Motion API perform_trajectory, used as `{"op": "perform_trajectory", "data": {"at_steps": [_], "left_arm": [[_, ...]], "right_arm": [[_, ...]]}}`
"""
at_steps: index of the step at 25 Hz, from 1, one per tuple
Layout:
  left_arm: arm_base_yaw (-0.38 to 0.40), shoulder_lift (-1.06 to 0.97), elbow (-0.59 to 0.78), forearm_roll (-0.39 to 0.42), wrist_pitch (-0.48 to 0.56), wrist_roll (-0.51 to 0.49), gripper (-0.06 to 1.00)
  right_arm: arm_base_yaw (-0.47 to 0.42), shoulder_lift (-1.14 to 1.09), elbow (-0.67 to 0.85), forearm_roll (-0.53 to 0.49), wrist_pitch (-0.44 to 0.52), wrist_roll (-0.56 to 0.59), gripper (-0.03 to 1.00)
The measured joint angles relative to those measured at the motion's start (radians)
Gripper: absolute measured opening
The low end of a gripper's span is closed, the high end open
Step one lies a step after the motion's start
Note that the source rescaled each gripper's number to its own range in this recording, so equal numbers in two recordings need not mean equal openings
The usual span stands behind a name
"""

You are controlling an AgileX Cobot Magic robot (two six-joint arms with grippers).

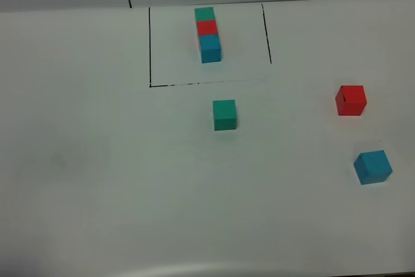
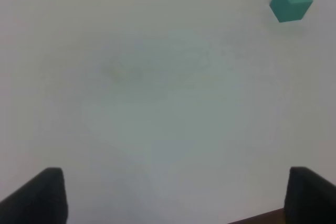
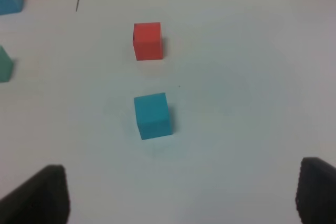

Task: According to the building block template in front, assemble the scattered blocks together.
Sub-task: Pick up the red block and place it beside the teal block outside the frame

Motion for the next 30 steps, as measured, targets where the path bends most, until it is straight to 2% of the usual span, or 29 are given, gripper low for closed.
{"op": "perform_trajectory", "data": {"at_steps": [9,17,24,30], "left_arm": [[0.006,0.0,0.0,0.004,-0.001,0.0,0.53],[0.119,0.0,0.0,0.004,-0.001,-0.005,0.41],[0.161,-0.059,0.0,0.007,-0.002,-0.005,0.39],[0.161,-0.063,0.0,0.007,-0.003,-0.005,0.38]], "right_arm": [[0.0,0.0,0.0,0.0,0.0,0.004,0.92],[0.0,0.0,0.0,0.0,0.0,0.004,0.92],[0.0,0.0,0.0,0.0,0.0,0.004,0.92],[0.0,0.0,0.0,0.0,0.0,0.005,0.92]]}}
